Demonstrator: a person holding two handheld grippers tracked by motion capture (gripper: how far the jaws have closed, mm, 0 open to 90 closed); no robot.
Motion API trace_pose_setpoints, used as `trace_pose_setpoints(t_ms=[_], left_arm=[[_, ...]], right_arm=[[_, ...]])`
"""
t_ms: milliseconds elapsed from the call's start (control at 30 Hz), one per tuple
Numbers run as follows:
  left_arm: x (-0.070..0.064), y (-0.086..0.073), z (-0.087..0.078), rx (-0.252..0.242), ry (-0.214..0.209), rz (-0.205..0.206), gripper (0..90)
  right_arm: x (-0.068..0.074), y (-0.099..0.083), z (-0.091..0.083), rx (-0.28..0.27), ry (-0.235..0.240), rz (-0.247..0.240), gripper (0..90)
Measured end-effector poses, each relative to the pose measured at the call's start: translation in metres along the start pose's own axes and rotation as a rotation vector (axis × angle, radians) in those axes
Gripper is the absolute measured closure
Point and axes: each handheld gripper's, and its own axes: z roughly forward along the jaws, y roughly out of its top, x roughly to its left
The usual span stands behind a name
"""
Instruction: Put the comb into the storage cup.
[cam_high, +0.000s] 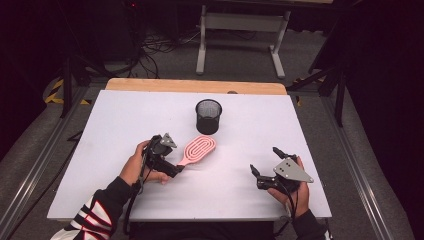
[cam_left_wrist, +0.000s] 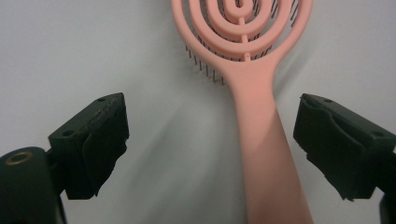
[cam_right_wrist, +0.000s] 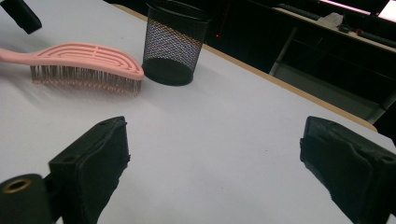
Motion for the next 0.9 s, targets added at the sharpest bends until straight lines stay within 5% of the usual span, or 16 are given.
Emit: trace_pose_setpoints(t_ms=[200, 467, 900], left_arm=[[-0.003, 0.016, 0.013, 0.086, -0.009, 0.016, 33.6], [0.002, 0.031, 0.021, 0.175, -0.058, 0.039, 44.5], [-0.006, 0.039, 0.023, 0.217, -0.037, 0.111, 62.5]], right_arm=[[-0.001, -0.001, 0.001, 0.007, 0.002, 0.001, 8.8], [-0.001, -0.002, 0.002, 0.018, 0.016, 0.001, 9.0], [-0.002, -0.003, 0.004, 0.029, 0.026, 0.016, 9.1]])
